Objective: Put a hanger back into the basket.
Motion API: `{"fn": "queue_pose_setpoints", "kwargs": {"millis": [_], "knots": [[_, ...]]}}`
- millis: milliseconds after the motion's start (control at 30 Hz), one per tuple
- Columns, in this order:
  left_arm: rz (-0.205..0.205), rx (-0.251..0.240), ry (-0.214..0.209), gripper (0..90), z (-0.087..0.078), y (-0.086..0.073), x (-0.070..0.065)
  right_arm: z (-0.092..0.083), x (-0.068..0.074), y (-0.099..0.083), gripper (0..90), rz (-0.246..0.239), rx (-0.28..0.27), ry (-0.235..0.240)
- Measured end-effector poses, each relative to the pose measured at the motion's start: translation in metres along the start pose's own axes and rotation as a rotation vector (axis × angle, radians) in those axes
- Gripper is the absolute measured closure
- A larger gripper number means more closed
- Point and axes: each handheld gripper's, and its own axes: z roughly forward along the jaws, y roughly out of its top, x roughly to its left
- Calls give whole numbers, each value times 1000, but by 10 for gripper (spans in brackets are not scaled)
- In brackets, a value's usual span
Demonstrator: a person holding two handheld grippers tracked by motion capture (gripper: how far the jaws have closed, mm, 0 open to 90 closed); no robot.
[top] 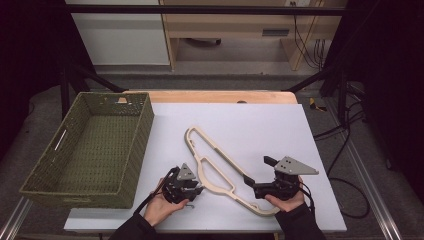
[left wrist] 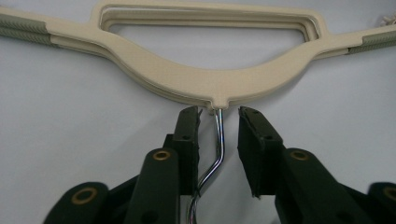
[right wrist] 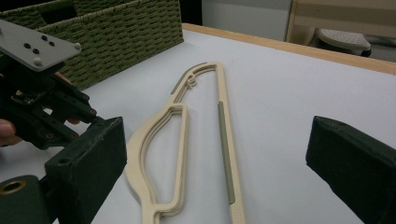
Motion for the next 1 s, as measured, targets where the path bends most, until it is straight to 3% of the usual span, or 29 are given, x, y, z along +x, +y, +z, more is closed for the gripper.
{"fn": "queue_pose_setpoints", "kwargs": {"millis": [133, 333, 433, 733, 1000], "knots": [[-6, 13, 0, 792, 2, 1, 2, 1, 1, -1, 63, -3, 3, 5], [-11, 25, -8, 854, 3, 1, 1, 5, 3, -2, 67, -10, 15, 14], [-16, 22, -2, 865, 4, 2, -1, 6, 4, -3, 70, -14, 20, 18], [21, 32, 34, 880, -1, 6, -6, 17, 12, -7, 86, -35, 62, 49], [44, 37, 52, 881, -2, 9, -8, 34, 25, -14, 107, -76, 127, 90]]}}
